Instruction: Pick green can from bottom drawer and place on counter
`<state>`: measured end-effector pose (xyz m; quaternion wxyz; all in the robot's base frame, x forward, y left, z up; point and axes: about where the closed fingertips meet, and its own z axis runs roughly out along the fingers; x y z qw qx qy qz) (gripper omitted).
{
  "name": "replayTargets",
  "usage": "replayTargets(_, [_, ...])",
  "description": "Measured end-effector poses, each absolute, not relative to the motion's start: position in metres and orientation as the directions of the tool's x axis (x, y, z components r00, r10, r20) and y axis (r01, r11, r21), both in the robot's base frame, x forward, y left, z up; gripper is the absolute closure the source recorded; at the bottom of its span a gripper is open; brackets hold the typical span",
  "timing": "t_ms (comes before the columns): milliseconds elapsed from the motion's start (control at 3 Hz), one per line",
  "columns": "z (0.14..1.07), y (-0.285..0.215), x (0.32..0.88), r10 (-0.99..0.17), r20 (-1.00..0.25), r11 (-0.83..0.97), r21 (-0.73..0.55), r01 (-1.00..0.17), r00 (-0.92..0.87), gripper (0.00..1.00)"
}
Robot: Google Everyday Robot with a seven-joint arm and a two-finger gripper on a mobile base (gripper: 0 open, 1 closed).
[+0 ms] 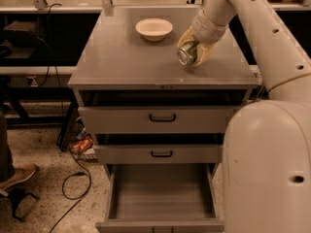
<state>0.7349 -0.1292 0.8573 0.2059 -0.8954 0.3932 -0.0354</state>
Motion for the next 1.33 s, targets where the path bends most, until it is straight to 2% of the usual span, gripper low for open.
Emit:
replayTargets(333, [0.848,-0.120,0.744,-0.718,-0.102,-0.611,-0.380,-0.694,0.688,0.26])
replayTargets(667, [0.843,-0.116,0.749,-0.717,-0.104,-0.614,-0.373,-0.695,0.689,0.05])
replayTargets(1000, [0.841,-0.114,0.752,-0.717,-0.105,-0.614,-0.371,-0.697,0.689,0.00])
replayTargets(1333, [0.855,-0.127,0.756,-0.748,-0.122,-0.558,-0.415,-0.718,0.652,0.00])
